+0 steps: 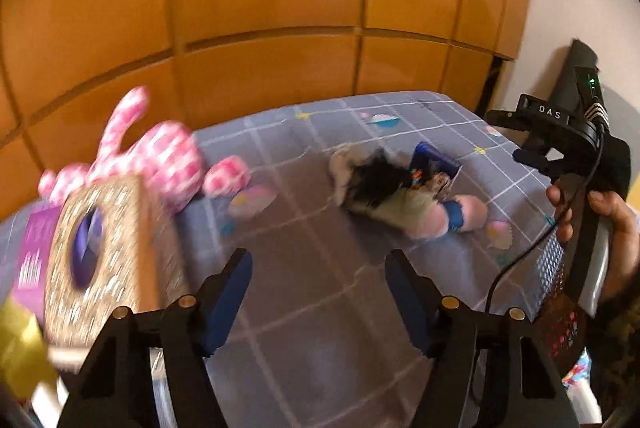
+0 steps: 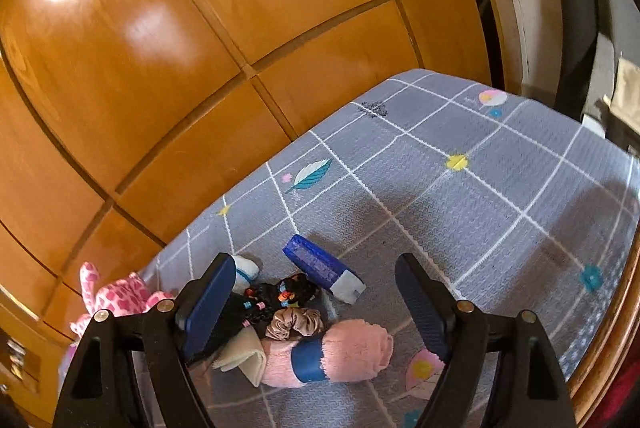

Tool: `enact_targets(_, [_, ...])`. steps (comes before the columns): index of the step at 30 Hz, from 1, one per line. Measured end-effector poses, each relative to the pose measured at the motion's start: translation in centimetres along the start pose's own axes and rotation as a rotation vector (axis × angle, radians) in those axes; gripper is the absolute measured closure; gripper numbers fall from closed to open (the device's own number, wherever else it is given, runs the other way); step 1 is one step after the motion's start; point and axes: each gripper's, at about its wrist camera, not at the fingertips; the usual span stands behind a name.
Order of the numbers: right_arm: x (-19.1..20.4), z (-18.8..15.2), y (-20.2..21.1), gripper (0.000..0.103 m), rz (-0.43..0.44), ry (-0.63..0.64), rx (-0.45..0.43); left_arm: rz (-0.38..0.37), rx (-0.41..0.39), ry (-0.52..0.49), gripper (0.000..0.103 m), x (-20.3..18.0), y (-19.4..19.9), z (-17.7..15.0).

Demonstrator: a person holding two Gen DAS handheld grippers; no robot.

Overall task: Organize soft objects
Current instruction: 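Move both tools back toward the remaining pile of soft items, then grasp the black-haired doll with the left tool while the right tool approaches the blue tissue pack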

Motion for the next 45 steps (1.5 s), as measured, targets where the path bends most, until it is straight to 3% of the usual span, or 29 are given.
enact_targets(9, [-0.9, 0.1, -0.3, 0.020, 0.047, -0.056, 0.024, -0.043, 0.030, -0.152, 0.035, -2.8, -7.1, 6.6])
enact_targets(13, [-0.8, 0.1, -0.4, 0.020, 0.068, -0.051, 0.032, -0.057, 0.087, -0.241, 0.050, -4.3, -11.4, 8.7])
enact_targets(16, [-0.8, 0.0, -0.5, 0.020, 0.080, -0.054, 0.037, -0.069, 0.162, -0.318, 0.061, -5.7, -14.7, 9.3])
enact_targets(23, [-1.1, 0.0, -0.7, 0.019, 0.107, -0.067, 0.049, -0.071, 0.409, -0.433, 0.059, -6.8, -23.3, 7.9])
enact_targets(25, [-1.1, 0.1, -0.7, 0.019, 0.117, -0.072, 0.052, -0.076, 0.424, -0.405, 0.073, -6.5, -24.1, 7.4])
enact_targets(29, [-1.3, 0.0, -0.8, 0.020, 0.124, -0.082, 0.055, -0.118, 0.330, -0.310, 0.075, -5.5, -22.2, 7.5])
enact_targets(34, [-1.5, 0.0, -0.8, 0.020, 0.126, -0.098, 0.055, -0.187, 0.172, -0.129, 0.075, -2.9, -16.1, 8.3])
enact_targets(39, [-1.5, 0.0, -0.8, 0.020, 0.114, -0.097, 0.054, -0.147, 0.099, -0.020, 0.075, -1.5, -11.4, 6.8])
enact_targets(42, [-1.4, 0.0, -0.8, 0.020, 0.098, -0.093, 0.052, -0.062, 0.083, 0.003, 0.075, -0.9, -8.8, 4.0])
enact_targets(45, [-1.2, 0.0, -0.8, 0.020, 0.084, -0.080, 0.054, -0.038, 0.097, 0.065, 0.075, 0.1, -7.3, 0.6])
Point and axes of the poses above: each gripper's, at about its wrist camera, not at the fingertips, and y roughly against the way its jaws point, x to its left, z to its top, and after that the axes turned 10 degrees about -z, right-handed
